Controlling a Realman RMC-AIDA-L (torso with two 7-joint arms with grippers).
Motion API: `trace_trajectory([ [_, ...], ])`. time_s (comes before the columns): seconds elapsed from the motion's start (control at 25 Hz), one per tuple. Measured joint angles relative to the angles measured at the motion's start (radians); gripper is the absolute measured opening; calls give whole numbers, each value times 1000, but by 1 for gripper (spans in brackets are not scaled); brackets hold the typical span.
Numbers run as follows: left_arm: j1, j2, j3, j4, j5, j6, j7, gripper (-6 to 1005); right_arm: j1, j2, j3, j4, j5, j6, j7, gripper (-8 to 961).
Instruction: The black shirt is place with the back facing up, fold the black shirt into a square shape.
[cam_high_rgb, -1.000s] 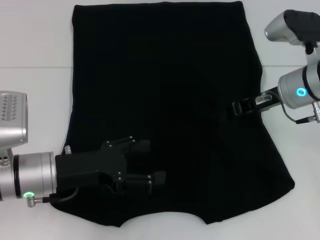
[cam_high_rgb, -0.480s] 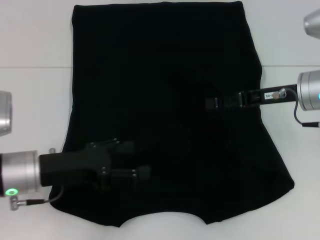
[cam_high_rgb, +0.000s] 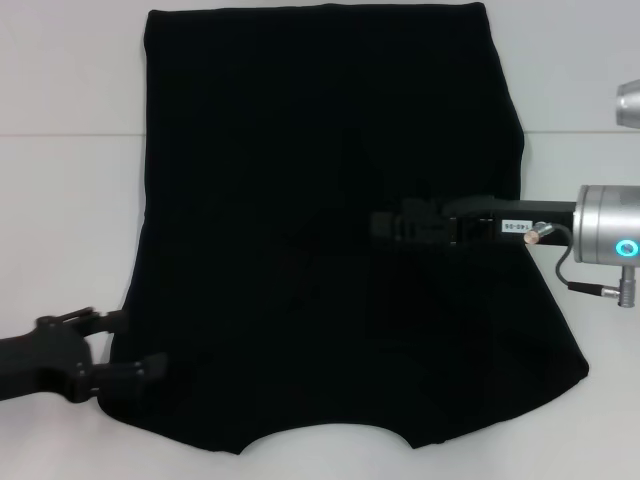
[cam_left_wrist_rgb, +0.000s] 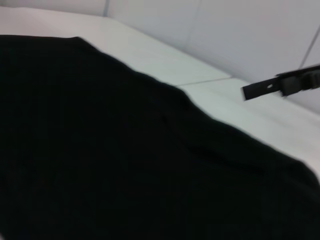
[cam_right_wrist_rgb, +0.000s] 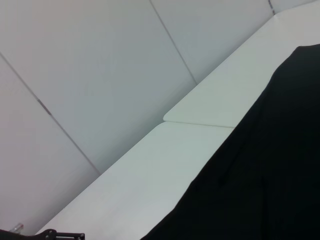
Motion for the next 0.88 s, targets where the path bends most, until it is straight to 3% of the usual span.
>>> trace_trajectory([
  [0.08,12,1,-18,16,19,-9,12,937,9,1,-3,9,1,3,-1,907],
  [0.28,24,-5,-30,28,80,-79,20,936,18,8,-5,13,2,13,1,826],
  [0.88,7,-22,-6,-3,116,-172,14,935,28,9,-2,13,3,9,5,821],
])
